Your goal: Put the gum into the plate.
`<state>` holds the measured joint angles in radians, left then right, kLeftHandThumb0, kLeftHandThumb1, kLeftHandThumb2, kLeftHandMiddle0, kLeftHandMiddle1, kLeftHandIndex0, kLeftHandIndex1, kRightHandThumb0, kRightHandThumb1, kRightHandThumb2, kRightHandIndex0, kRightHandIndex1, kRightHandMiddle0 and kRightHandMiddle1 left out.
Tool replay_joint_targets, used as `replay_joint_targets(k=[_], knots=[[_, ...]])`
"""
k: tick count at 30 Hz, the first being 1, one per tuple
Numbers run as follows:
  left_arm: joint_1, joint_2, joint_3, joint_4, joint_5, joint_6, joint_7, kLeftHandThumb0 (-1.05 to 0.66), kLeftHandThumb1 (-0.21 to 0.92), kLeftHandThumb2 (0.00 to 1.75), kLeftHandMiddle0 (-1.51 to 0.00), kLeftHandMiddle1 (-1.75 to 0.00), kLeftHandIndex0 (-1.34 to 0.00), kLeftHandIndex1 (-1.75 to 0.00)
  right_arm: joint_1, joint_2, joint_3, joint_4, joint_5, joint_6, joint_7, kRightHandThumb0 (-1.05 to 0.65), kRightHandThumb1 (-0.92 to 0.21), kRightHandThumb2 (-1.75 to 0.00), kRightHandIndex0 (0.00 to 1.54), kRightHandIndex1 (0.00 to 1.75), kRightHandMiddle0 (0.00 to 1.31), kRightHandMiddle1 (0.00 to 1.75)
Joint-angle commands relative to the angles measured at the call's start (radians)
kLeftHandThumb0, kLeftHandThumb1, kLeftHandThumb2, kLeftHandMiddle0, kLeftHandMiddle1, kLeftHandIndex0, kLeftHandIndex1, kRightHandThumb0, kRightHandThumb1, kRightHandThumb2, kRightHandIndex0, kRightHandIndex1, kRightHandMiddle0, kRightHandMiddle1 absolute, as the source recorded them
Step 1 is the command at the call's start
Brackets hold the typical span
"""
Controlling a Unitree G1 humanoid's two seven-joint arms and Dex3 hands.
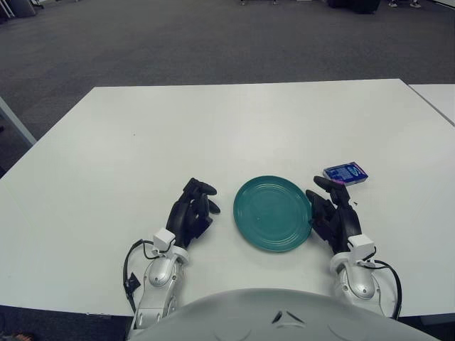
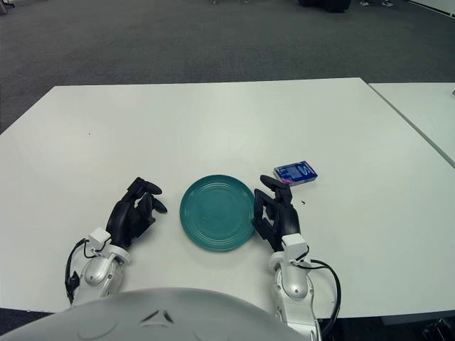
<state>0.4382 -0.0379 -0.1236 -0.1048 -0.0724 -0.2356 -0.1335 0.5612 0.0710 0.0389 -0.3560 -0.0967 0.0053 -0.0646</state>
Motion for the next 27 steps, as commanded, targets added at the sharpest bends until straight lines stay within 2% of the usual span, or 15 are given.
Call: replay_joint_targets(k=[1, 6, 9, 11, 14, 16, 18, 20, 21, 22, 27], knots=[[-0.005, 0.001, 0.003, 0.021, -0.007, 0.025, 0.004, -0.78, 0.92, 0.8, -0.6, -1.75, -0.33, -1.75, 0.014, -0.02, -0.013, 0.011, -0.004, 0.047, 0.001, -0.64, -0.92, -0.75, 0.29, 0.45, 0.0, 0.98], [-0.015, -0.002, 0.008, 0.034, -0.012, 0.022, 0.001, -0.79, 0.92, 0.8, -0.59, -1.75, -0.32, -1.73, -0.009, -0.029, -0.023, -0.049, -0.01, 0.092, 0.008, -0.64, -0.92, -0.74, 0.29, 0.45, 0.0, 0.96], [-0.021, -0.002, 0.009, 0.041, -0.003, 0.012, 0.006, -0.78, 0.92, 0.8, -0.58, -1.75, -0.34, -1.73, -0.071, -0.073, -0.058, -0.148, -0.04, 0.156, 0.026, -0.64, -0.92, -0.73, 0.29, 0.45, 0.0, 0.95], [-0.02, -0.003, 0.009, 0.041, -0.001, 0.009, 0.008, -0.77, 0.92, 0.8, -0.57, -1.75, -0.35, -1.74, -0.085, -0.101, -0.061, -0.147, -0.082, 0.124, 0.029, -0.64, -0.92, -0.72, 0.29, 0.45, 0.0, 0.95], [-0.023, -0.007, 0.008, 0.044, -0.001, 0.008, 0.009, -0.76, 0.92, 0.8, -0.58, -1.75, -0.37, -1.74, -0.102, -0.166, -0.056, -0.115, -0.189, 0.03, 0.015, -0.66, -0.92, -0.72, 0.3, 0.46, 0.0, 0.97], [-0.027, -0.008, 0.01, 0.048, -0.004, 0.01, 0.01, -0.76, 0.92, 0.81, -0.58, -1.75, -0.37, -1.75, -0.121, -0.252, -0.053, -0.073, -0.353, -0.078, -0.041, -0.68, -0.92, -0.7, 0.31, 0.47, 0.0, 1.0], [-0.029, -0.011, 0.013, 0.049, -0.012, 0.014, 0.009, -0.76, 0.92, 0.81, -0.59, -1.75, -0.37, -1.75, -0.14, -0.314, -0.06, -0.049, -0.474, -0.141, -0.086, -0.7, -0.92, -0.69, 0.31, 0.47, 0.0, 1.02], [-0.039, -0.016, 0.023, 0.063, -0.047, 0.022, -0.008, -0.78, 0.92, 0.83, -0.6, -1.75, -0.35, -1.75, -0.19, -0.433, -0.093, -0.047, -0.642, -0.162, -0.104, -0.72, -0.92, -0.62, 0.3, 0.47, 0.0, 1.06], [-0.044, -0.019, 0.027, 0.073, -0.065, 0.021, -0.019, -0.78, 0.92, 0.83, -0.6, -1.75, -0.35, -1.75, -0.223, -0.497, -0.116, -0.053, -0.704, -0.161, -0.081, -0.72, -0.92, -0.6, 0.3, 0.46, 0.0, 1.07], [-0.047, -0.02, 0.029, 0.08, -0.075, 0.02, -0.026, -0.8, 0.92, 0.84, -0.6, -1.73, -0.33, -1.74, -0.242, -0.532, -0.13, -0.057, -0.736, -0.158, -0.062, -0.72, -0.92, -0.56, 0.29, 0.46, 0.0, 1.08], [-0.066, -0.021, 0.033, 0.12, -0.09, -0.016, -0.039, -0.86, 0.92, 0.86, -0.59, -1.65, -0.29, -1.7, -0.277, -0.631, -0.151, -0.106, -0.843, -0.121, 0.06, -0.72, -0.92, -0.46, 0.24, 0.42, 0.0, 1.06]])
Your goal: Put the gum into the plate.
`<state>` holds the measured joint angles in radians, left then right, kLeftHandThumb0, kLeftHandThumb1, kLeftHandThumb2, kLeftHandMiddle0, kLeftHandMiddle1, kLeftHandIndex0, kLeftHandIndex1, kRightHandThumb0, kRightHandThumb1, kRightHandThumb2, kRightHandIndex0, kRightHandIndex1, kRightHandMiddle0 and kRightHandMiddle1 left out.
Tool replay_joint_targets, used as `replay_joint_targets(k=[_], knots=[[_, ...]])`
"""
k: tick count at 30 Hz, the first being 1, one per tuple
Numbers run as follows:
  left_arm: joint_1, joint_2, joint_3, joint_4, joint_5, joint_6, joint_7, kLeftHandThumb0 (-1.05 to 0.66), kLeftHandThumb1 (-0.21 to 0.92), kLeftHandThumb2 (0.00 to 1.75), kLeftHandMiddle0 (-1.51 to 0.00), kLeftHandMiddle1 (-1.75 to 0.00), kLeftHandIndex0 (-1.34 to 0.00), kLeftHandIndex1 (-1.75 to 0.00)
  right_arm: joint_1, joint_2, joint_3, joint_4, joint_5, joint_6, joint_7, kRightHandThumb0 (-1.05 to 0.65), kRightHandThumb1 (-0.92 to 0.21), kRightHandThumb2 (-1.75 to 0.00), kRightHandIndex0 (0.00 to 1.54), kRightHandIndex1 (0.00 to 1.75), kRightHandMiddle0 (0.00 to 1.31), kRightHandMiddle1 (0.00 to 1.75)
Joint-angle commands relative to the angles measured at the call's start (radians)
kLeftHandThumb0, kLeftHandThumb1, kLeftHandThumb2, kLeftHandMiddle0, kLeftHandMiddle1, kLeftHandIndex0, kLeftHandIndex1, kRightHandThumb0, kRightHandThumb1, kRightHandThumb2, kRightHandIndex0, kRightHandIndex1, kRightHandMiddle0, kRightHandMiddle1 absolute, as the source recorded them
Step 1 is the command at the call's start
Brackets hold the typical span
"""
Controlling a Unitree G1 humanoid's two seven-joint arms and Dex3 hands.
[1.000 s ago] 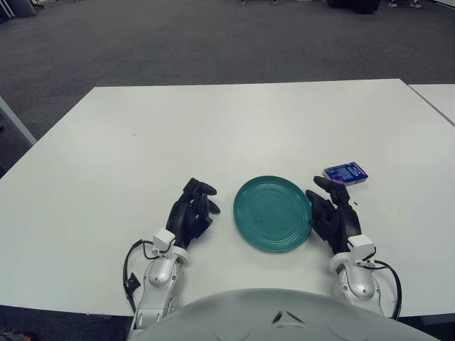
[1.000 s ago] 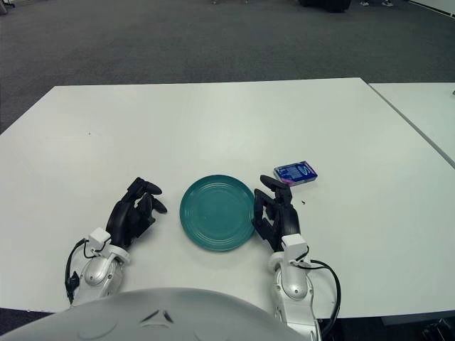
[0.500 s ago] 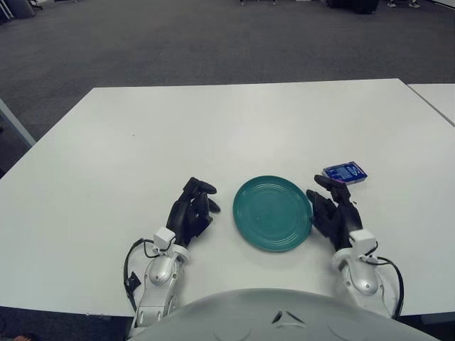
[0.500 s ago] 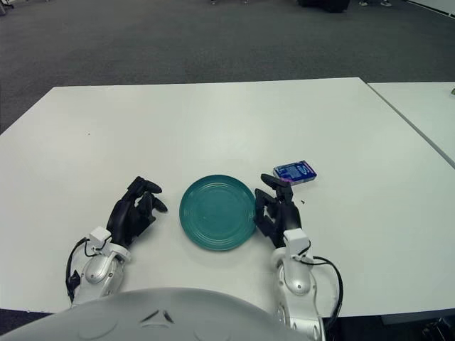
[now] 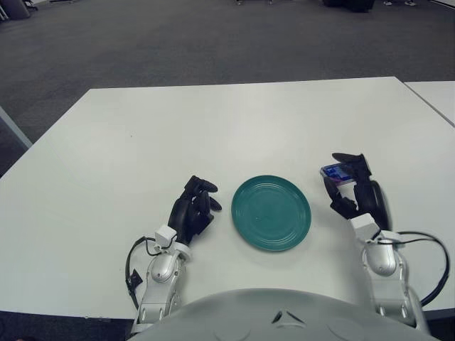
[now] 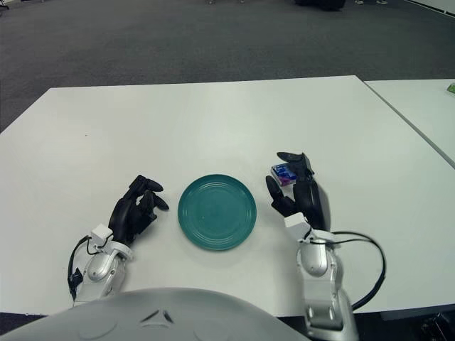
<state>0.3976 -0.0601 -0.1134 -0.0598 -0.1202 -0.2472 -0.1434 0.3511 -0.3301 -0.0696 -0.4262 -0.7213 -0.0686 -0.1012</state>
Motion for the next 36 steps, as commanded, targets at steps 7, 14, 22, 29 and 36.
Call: replay_joint_targets(k=[7, 14, 22, 29, 36], knots=[[-0.025, -0.003, 0.01, 0.083, -0.017, -0.037, -0.017, -0.94, 0.92, 0.92, -0.5, -1.56, -0.31, -1.68, -0.094, -0.344, -0.029, 0.028, -0.269, -0.066, 0.139, -0.76, -0.92, -0.36, 0.21, 0.31, 0.0, 0.9], [-0.031, 0.012, 0.012, 0.088, -0.022, -0.039, -0.034, -0.97, 0.92, 0.96, -0.48, -1.57, -0.34, -1.69, -0.18, -0.458, -0.014, 0.136, -0.256, -0.111, 0.186, -0.78, -0.92, -0.3, 0.18, 0.22, 0.0, 0.75], [-0.034, 0.027, 0.018, 0.081, -0.022, -0.037, -0.046, -0.98, 0.92, 0.98, -0.47, -1.59, -0.36, -1.68, -0.316, -0.548, 0.013, 0.318, -0.198, -0.173, 0.242, -0.76, -0.92, -0.3, 0.17, 0.18, 0.0, 0.71], [-0.036, 0.033, 0.026, 0.075, -0.047, -0.033, -0.064, -0.99, 0.92, 0.97, -0.48, -1.57, -0.35, -1.66, -0.424, -0.591, 0.089, 0.49, -0.19, -0.233, 0.25, -0.75, -0.92, -0.33, 0.18, 0.17, 0.0, 0.69], [-0.031, 0.034, 0.037, 0.073, -0.071, -0.02, -0.076, -0.99, 0.92, 0.95, -0.46, -1.56, -0.33, -1.66, -0.476, -0.604, 0.176, 0.617, -0.167, -0.31, 0.27, -0.76, -0.92, -0.36, 0.19, 0.15, 0.0, 0.66]])
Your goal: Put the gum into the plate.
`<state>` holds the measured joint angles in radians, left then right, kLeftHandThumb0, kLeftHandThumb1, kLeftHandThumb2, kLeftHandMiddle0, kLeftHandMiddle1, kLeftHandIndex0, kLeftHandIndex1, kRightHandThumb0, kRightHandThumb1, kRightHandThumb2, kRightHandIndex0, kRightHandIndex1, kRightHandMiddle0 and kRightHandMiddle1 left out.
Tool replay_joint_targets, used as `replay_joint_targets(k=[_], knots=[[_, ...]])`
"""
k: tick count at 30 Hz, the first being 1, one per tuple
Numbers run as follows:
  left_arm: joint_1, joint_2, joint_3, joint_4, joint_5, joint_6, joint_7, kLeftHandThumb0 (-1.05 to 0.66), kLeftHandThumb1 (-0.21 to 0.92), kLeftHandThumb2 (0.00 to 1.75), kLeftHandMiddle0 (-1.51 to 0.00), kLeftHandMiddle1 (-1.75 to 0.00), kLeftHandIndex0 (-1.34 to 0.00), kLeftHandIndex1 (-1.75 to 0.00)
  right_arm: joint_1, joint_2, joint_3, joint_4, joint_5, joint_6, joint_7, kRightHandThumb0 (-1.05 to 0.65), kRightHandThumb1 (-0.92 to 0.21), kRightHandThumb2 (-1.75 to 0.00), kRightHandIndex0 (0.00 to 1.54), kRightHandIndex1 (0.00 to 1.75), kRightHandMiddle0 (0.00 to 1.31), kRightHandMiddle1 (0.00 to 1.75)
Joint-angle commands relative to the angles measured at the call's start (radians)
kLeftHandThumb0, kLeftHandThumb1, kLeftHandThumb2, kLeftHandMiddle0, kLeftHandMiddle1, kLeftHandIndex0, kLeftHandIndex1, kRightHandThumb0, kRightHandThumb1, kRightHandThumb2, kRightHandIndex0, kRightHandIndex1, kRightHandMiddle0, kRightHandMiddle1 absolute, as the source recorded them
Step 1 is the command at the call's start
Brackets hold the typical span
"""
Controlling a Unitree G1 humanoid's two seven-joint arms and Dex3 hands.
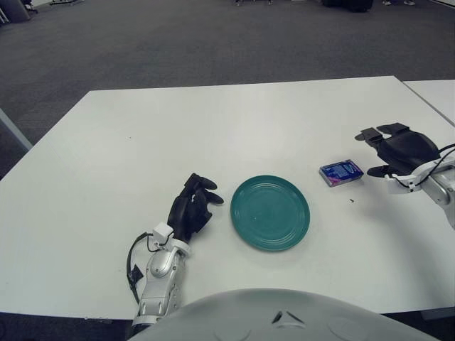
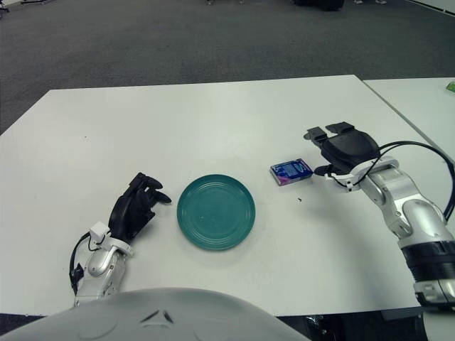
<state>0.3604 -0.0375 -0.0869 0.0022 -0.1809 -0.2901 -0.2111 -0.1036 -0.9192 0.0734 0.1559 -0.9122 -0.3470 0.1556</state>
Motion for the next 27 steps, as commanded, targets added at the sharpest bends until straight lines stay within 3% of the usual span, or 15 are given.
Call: replay_joint_targets(k=[1, 27], knots=[[0.006, 0.012, 0.013, 0.011, -0.012, 0.024, -0.01, -0.99, 0.92, 0.95, -0.46, -1.56, -0.32, -1.66, -0.024, -0.016, 0.038, 0.039, 0.029, -0.037, 0.017, -0.76, -0.92, -0.36, 0.2, 0.15, 0.0, 0.66], [0.016, 0.021, 0.023, 0.008, -0.028, 0.014, -0.039, -0.94, 0.92, 0.9, -0.44, -1.52, -0.32, -1.63, -0.132, 0.003, 0.156, 0.168, 0.131, -0.098, 0.152, -0.77, -0.92, -0.34, 0.25, 0.14, 0.0, 0.62]])
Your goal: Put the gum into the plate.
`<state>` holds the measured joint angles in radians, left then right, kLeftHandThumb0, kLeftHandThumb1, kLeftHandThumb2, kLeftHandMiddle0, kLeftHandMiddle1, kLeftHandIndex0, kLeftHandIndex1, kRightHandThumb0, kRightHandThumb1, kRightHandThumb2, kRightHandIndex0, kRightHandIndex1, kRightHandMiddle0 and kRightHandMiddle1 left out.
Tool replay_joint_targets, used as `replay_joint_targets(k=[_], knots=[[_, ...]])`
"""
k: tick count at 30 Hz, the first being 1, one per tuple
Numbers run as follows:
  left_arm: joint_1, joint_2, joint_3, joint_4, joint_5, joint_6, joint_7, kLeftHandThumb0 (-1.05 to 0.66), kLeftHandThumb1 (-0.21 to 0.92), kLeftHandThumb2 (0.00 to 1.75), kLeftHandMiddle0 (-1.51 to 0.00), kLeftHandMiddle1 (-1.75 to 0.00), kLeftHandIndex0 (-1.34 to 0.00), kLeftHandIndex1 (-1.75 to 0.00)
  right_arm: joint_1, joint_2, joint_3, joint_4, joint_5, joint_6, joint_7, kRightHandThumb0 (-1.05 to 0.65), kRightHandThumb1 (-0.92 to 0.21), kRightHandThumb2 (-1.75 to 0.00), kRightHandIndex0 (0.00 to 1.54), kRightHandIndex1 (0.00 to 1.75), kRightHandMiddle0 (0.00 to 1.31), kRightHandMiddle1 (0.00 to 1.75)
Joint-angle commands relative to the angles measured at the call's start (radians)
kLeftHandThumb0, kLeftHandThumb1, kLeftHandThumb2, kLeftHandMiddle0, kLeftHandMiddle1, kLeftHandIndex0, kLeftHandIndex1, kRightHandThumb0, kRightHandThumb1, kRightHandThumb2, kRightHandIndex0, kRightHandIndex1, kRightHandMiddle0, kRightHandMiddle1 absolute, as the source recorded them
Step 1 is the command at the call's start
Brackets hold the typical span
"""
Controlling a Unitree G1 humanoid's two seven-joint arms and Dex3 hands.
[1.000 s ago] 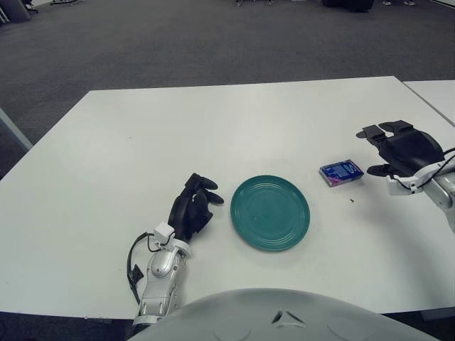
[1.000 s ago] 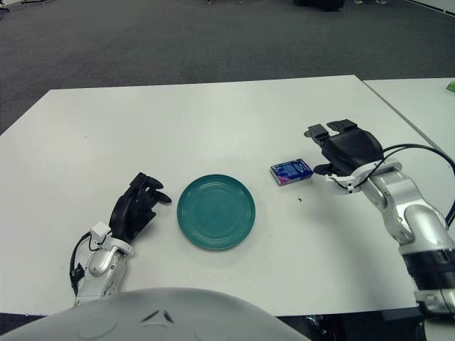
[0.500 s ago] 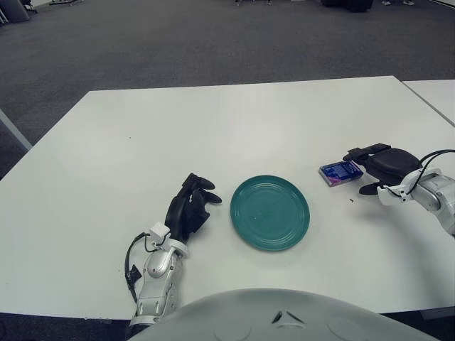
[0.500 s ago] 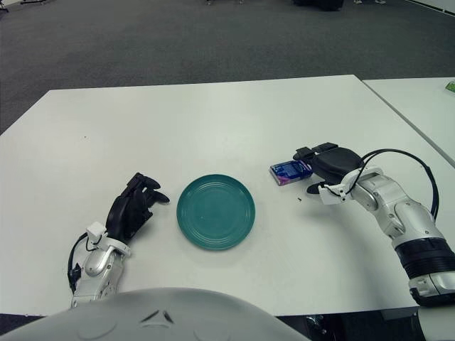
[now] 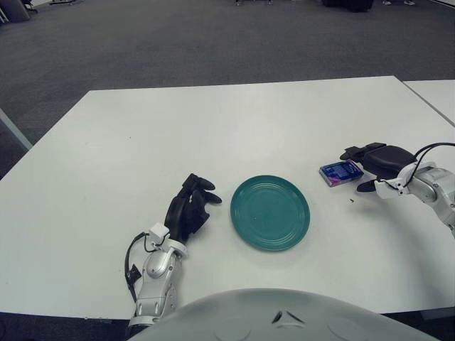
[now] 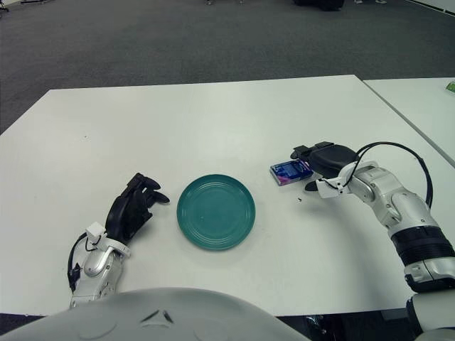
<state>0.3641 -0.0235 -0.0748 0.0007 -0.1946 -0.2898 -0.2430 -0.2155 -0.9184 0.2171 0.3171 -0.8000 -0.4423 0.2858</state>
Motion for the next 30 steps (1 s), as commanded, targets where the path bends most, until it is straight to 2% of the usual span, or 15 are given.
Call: replay_joint_targets(k=[1, 11, 21, 30], knots=[[0.013, 0.006, 0.011, 0.01, -0.016, 0.013, -0.009, -0.94, 0.92, 0.9, -0.44, -1.52, -0.32, -1.63, -0.021, 0.002, 0.016, 0.006, 0.021, -0.001, 0.027, -0.76, -0.92, -0.34, 0.25, 0.14, 0.0, 0.61], [0.011, 0.001, 0.01, 0.022, -0.018, -0.003, -0.018, -0.94, 0.92, 0.89, -0.47, -1.5, -0.3, -1.63, -0.047, 0.008, 0.055, 0.015, 0.012, 0.001, 0.059, -0.77, -0.92, -0.33, 0.24, 0.13, 0.0, 0.58], [0.014, -0.009, 0.006, 0.025, 0.004, -0.007, -0.003, -0.94, 0.92, 0.89, -0.44, -1.54, -0.3, -1.65, -0.1, 0.025, 0.108, 0.086, -0.02, 0.004, 0.046, -0.75, -0.92, -0.33, 0.26, 0.13, 0.0, 0.54], [0.014, -0.02, 0.0, 0.03, 0.003, -0.022, -0.014, -0.94, 0.92, 0.89, -0.45, -1.52, -0.32, -1.64, -0.111, 0.067, 0.134, 0.131, -0.009, 0.058, 0.071, -0.79, -0.89, -0.3, 0.23, 0.1, 0.0, 0.5]])
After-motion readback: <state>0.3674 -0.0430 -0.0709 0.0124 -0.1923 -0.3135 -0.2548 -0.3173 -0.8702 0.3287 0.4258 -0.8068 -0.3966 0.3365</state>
